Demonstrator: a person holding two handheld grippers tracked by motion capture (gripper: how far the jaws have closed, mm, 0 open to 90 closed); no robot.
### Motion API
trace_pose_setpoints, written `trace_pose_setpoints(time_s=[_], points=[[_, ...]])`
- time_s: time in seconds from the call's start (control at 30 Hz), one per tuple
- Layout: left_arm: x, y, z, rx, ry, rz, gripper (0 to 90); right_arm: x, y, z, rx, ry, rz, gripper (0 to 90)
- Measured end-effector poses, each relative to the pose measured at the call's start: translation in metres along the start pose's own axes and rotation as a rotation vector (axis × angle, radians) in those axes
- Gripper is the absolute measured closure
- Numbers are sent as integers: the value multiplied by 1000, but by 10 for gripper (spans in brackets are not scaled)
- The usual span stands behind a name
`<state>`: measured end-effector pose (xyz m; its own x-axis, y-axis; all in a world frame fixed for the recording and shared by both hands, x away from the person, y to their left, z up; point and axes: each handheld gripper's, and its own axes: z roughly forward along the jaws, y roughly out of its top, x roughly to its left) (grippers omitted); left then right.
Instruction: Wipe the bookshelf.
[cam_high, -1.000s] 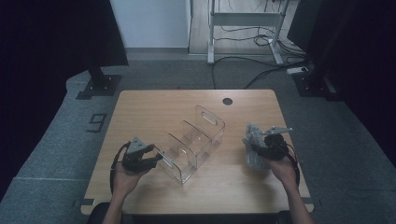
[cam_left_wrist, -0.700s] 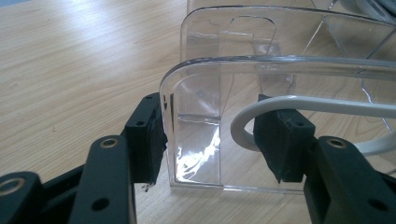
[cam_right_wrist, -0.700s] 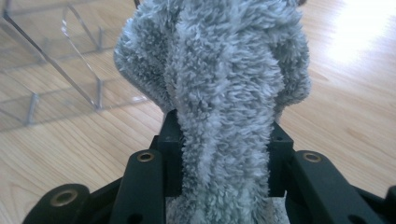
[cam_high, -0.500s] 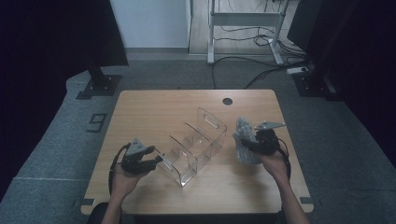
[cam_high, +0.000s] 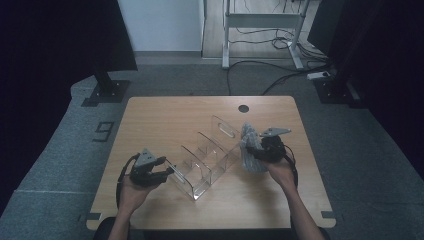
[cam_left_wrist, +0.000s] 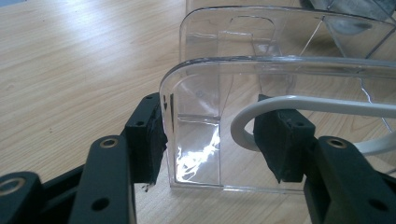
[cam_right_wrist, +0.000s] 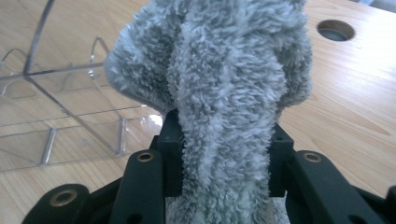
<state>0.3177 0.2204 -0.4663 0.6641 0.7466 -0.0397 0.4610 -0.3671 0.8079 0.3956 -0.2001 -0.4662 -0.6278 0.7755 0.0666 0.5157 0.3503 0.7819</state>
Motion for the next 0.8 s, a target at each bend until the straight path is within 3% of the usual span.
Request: trace_pose_setpoints(time_s=[0.3,0.8], points=[[0,0,0,-2,-2,0,449,14,2,9,7,17,-56,624],[0,0,1,-7,6,-6,448,23,1,10,5,15,-68,632]])
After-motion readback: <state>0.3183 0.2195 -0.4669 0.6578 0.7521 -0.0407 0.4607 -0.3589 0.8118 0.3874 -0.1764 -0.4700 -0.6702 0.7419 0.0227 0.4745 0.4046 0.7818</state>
